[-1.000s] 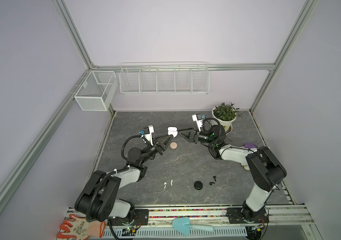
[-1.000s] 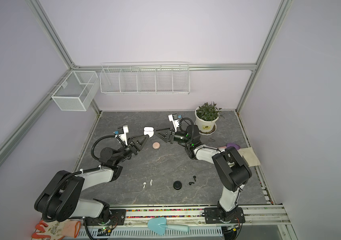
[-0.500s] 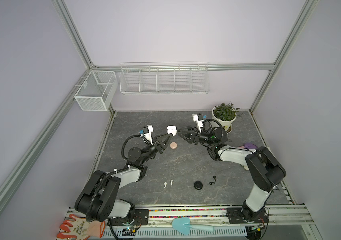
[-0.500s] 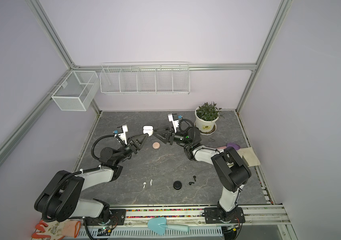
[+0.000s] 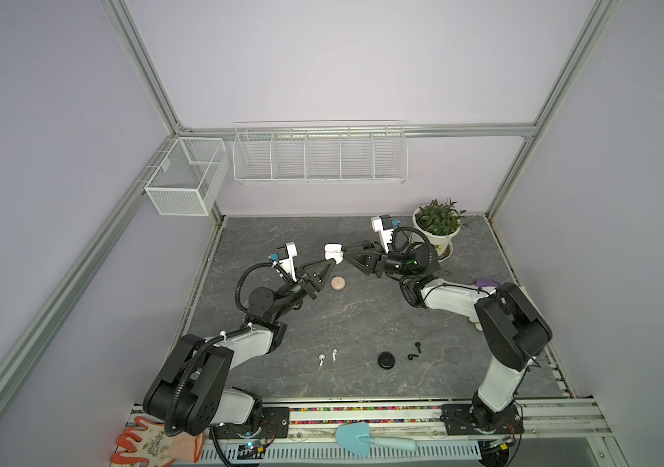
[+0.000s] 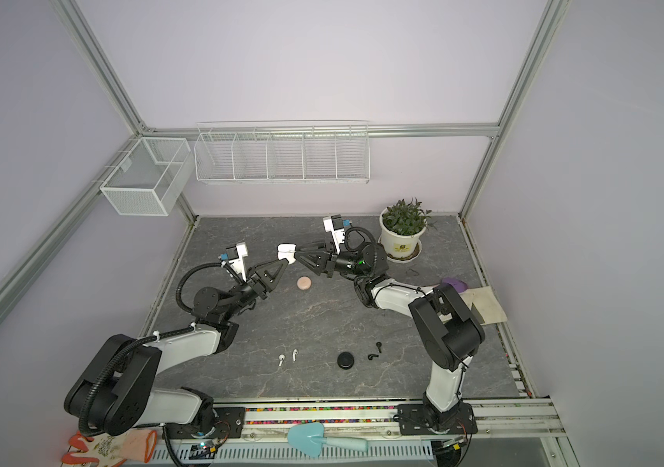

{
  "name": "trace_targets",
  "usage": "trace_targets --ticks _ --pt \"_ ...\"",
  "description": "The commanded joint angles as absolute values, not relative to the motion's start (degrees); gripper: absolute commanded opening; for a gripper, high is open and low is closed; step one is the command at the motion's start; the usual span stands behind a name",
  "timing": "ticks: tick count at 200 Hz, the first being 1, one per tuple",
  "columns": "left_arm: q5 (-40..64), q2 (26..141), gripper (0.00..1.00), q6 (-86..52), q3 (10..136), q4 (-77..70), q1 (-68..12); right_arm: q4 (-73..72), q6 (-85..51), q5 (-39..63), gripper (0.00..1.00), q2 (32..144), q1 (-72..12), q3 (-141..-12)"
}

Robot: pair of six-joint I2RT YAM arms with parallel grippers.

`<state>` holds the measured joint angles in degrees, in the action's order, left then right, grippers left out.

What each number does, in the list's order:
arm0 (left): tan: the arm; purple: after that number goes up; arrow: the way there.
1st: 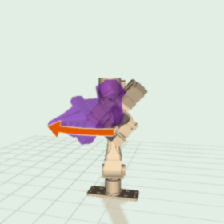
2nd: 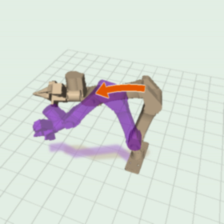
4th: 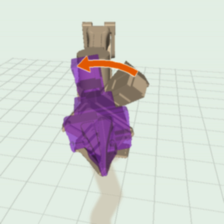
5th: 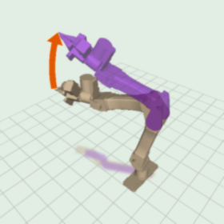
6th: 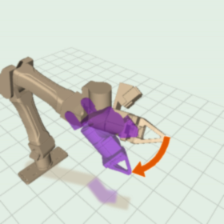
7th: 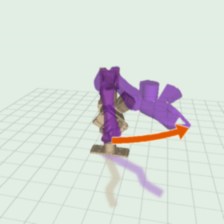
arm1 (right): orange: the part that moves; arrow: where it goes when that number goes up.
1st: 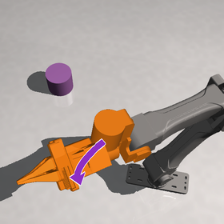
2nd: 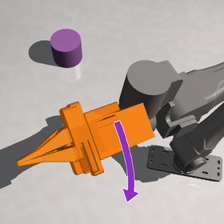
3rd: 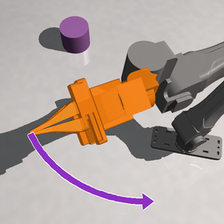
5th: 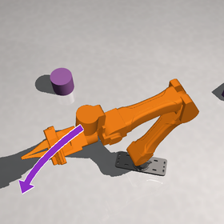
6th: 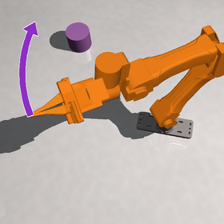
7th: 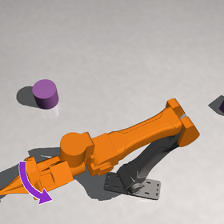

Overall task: Insert wireless bluetooth earbuds into charging case
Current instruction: Pass the charging case.

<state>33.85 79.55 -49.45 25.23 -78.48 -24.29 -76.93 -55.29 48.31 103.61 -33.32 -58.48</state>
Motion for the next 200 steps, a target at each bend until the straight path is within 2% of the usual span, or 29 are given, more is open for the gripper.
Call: trace_targets --ticks 1,77,200 --pt "33.2 77.8 0.00 -49.8 25.6 -81.2 -24.6 -76.0 -55.6 49.0 0.52 104.5 -33.4 -58.8" --pt "31.9 77.1 0.00 -49.6 24.7 -81.2 -24.6 -73.7 -54.7 48.1 0.58 104.9 -33.4 -59.2" --pt "32.4 77.5 0.00 -49.4 24.3 -81.2 -24.8 -72.9 -54.1 50.1 0.42 105.4 -35.8 -63.0"
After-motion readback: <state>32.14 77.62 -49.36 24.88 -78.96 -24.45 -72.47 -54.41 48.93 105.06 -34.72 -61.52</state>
